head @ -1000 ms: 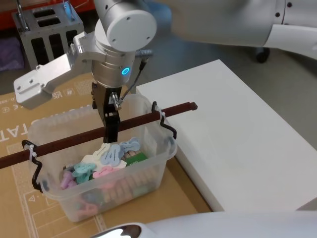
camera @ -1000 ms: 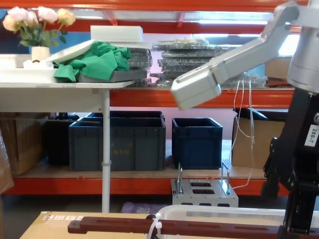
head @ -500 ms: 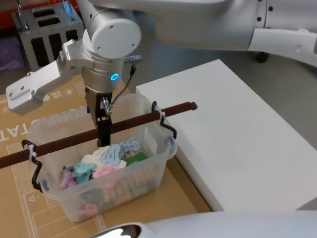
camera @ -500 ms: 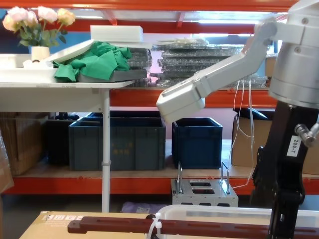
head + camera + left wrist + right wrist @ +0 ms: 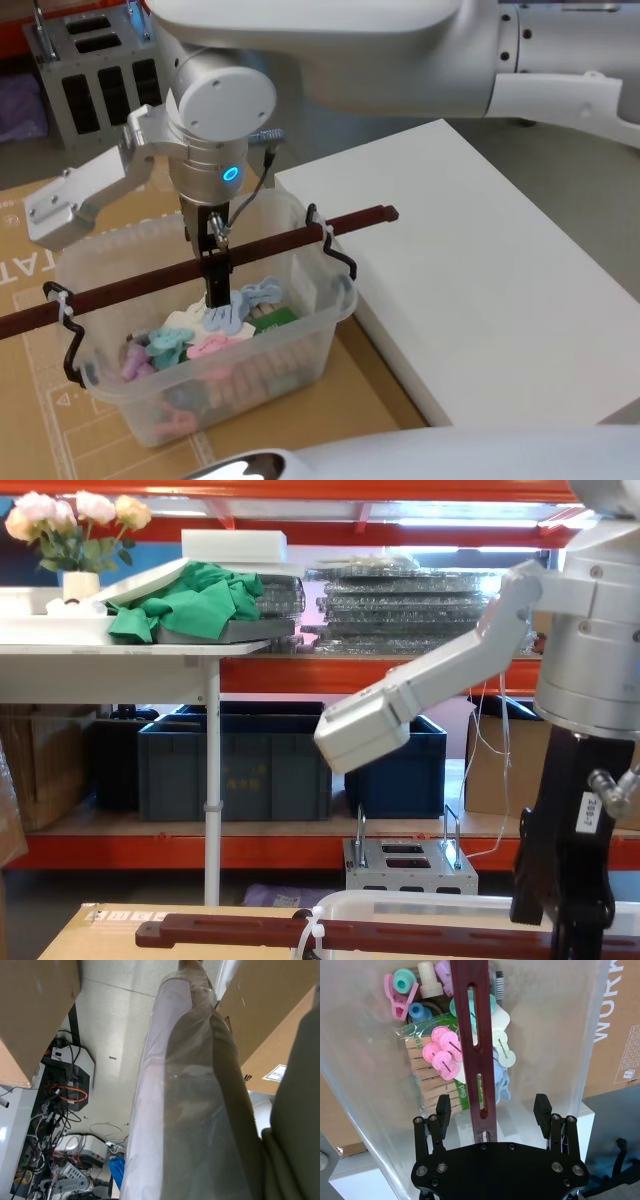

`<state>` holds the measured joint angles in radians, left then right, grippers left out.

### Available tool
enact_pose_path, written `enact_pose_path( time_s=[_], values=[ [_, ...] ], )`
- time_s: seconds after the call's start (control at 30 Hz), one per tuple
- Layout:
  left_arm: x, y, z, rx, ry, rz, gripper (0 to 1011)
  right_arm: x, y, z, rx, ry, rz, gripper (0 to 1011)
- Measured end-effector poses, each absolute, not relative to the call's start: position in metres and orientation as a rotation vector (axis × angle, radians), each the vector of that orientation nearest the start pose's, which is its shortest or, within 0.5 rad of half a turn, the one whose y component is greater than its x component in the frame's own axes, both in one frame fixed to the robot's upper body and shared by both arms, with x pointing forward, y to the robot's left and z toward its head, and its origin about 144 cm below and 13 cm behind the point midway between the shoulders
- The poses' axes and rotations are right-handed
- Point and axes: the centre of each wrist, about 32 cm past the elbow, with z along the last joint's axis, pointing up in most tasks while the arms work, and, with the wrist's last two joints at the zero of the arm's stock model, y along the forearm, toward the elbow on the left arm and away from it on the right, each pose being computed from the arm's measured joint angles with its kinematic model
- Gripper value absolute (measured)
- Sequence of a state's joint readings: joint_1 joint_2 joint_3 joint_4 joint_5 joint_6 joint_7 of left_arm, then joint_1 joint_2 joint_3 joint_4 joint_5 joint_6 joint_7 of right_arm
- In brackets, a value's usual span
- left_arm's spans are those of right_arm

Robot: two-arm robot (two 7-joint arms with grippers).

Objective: Use one hand to grasp the basket and place it at the designated location.

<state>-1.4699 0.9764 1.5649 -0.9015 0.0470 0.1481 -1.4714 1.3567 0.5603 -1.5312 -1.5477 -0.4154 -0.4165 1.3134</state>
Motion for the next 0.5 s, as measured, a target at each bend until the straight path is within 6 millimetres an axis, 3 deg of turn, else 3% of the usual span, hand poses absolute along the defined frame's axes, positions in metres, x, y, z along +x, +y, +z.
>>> enact_pose_path(
  time_s=[0.5],
  values=[
    [0.6158,0.4969,1.3945,1.629,0.169,0.176,0,0.5520,-0.1112,1.3503,-1.362,-1.257,0.985,1001]
  ],
)
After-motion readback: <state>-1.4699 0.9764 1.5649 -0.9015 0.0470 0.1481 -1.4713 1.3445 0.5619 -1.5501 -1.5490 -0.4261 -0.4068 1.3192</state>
